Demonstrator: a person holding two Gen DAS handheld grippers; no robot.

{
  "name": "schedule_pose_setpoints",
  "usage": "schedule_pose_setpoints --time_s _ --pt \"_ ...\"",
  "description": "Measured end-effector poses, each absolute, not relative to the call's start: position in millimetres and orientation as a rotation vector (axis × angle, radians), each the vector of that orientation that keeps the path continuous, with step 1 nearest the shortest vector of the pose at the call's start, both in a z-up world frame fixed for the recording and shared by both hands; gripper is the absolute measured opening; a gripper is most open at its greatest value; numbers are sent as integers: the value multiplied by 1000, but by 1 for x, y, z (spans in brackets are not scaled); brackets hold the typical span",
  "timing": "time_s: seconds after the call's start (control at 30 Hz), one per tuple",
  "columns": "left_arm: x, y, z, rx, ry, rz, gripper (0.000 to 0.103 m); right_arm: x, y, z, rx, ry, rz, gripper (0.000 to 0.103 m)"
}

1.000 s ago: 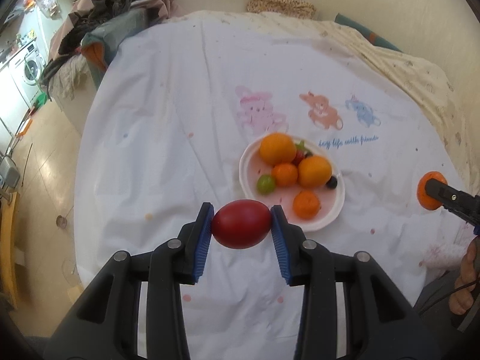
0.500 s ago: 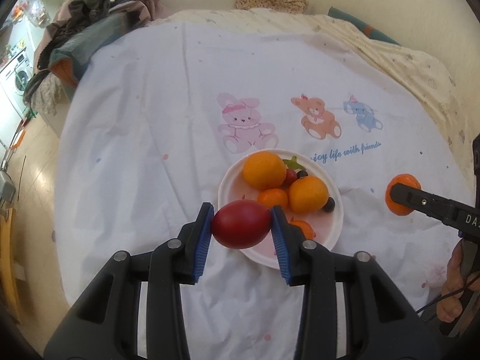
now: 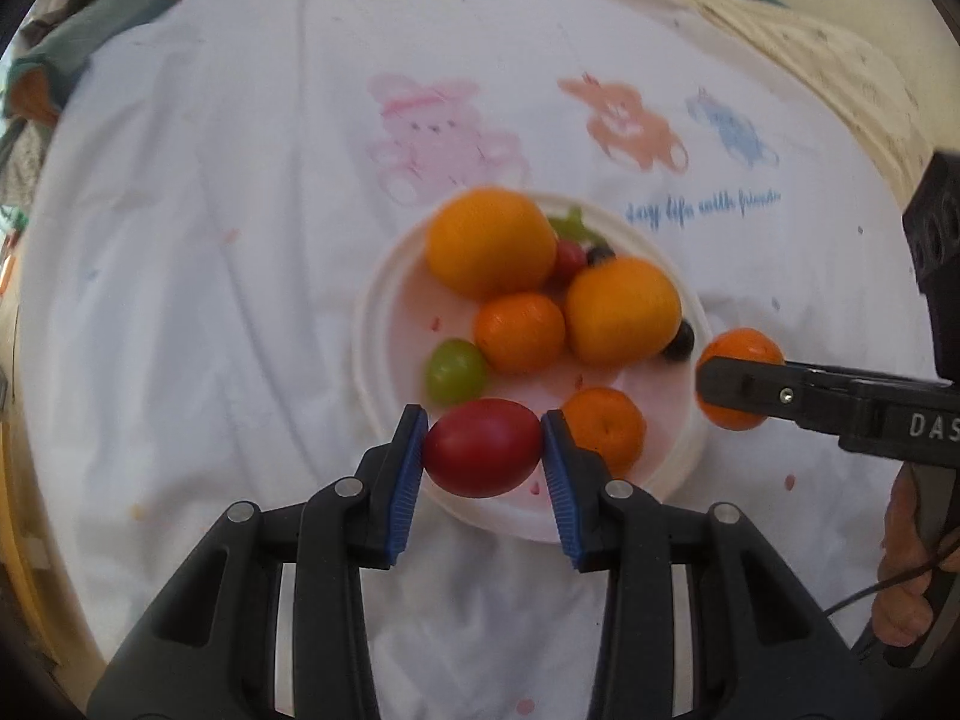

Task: Organize fruits
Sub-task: 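Carry the tomato with the left tool while the right tool carries the tangerine to the plate, then open the left tool over the plate while the right tool releases the tangerine there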

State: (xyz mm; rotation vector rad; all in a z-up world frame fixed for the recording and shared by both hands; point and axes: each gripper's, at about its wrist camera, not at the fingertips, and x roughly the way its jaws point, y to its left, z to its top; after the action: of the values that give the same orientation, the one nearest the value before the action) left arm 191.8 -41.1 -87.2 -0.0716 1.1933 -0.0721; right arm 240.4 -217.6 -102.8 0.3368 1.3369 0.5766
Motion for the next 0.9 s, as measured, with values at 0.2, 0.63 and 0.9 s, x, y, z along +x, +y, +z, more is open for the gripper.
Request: schedule_pose_setpoints --time_s 0.2,0.63,0.9 --pt "198 -50 -106 -67 1242 -81 35 244 -212 -114 322 1366 562 43" --pt "198 -50 -102 -84 1232 -84 84 247 -218 -118 390 1400 559 63" --pt "176 -45 -69 -91 1190 -94 84 241 -222 -83 343 1286 564 78"
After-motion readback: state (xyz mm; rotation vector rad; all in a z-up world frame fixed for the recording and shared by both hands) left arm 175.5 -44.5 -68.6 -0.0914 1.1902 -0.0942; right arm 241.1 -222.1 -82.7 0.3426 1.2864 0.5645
